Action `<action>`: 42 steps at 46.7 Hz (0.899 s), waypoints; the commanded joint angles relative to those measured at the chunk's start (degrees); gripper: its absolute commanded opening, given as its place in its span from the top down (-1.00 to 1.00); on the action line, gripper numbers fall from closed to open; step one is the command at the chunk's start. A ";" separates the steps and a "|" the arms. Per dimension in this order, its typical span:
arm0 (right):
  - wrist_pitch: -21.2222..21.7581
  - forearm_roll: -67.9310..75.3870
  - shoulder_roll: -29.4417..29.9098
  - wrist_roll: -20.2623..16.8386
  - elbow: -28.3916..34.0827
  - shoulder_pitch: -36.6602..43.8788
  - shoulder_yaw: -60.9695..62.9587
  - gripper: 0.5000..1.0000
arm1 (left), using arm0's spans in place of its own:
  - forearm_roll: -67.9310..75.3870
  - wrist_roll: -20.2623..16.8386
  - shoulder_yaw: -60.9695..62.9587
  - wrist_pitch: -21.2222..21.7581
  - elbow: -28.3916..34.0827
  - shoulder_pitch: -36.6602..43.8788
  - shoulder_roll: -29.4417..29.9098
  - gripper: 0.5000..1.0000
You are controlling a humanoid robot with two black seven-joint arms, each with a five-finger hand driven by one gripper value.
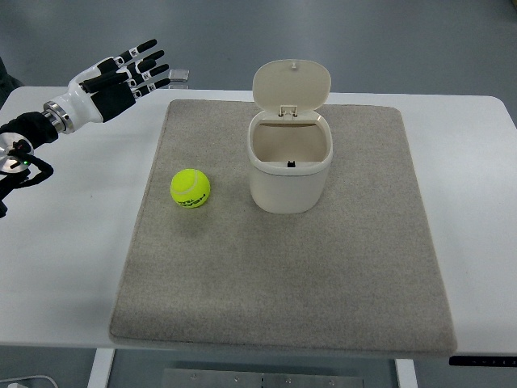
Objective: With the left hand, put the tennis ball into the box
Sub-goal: 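Move the left hand forward toward the tennis ball, fingers opening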
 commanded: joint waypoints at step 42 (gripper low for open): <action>0.02 -0.08 0.00 0.00 0.00 0.00 0.01 -0.75 | 26.13 -0.12 0.00 -3.45 -11.94 -1.14 12.92 -0.97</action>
